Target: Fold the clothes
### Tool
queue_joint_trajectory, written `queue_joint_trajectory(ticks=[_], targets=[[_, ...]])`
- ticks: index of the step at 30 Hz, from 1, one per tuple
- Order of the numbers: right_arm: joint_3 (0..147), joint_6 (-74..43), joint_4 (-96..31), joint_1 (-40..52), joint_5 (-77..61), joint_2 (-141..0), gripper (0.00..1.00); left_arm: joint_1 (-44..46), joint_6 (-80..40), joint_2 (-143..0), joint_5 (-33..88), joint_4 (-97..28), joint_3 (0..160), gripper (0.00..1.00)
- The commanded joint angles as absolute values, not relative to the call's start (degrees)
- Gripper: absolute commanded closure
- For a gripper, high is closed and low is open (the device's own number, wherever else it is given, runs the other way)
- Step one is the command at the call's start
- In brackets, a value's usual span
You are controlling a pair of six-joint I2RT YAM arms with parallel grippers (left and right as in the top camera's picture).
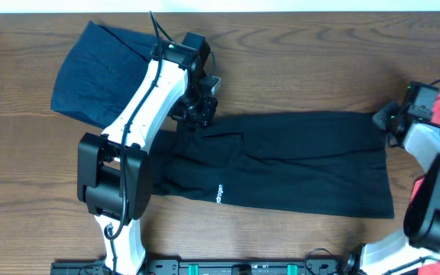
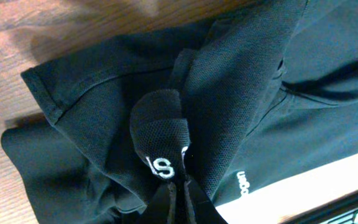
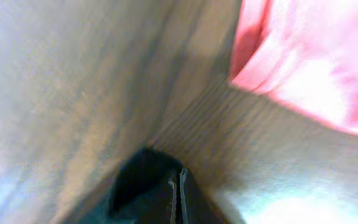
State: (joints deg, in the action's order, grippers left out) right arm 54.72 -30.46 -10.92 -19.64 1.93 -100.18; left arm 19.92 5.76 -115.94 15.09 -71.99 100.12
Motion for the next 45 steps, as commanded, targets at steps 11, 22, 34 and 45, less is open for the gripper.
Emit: queue_joint_trajectory(ticks=[11,22,34,45], targets=[[54.7,-27.35,-9.56,-20.38,-0.08,-98.04,0.55,19.75,4.78,-115.83,15.46,-73.08,100.53,0.94],[54.7,-32.23,0.43,-17.8,-1.52,-108.16,0.44,19.75,3.95,-115.83,15.68,-73.08,100.53,0.94],[54.72,-32.29,-1.41,-16.4,-1.5,-111.66,0.82,19.75,3.92,-115.83,15.88,-73.08,100.53,0.94],[55.18,-32.29,-4.58,-22.31,-8.82,-103.18,0.99,19.68,4.01,-115.83,15.84,-73.03,100.53,0.94]])
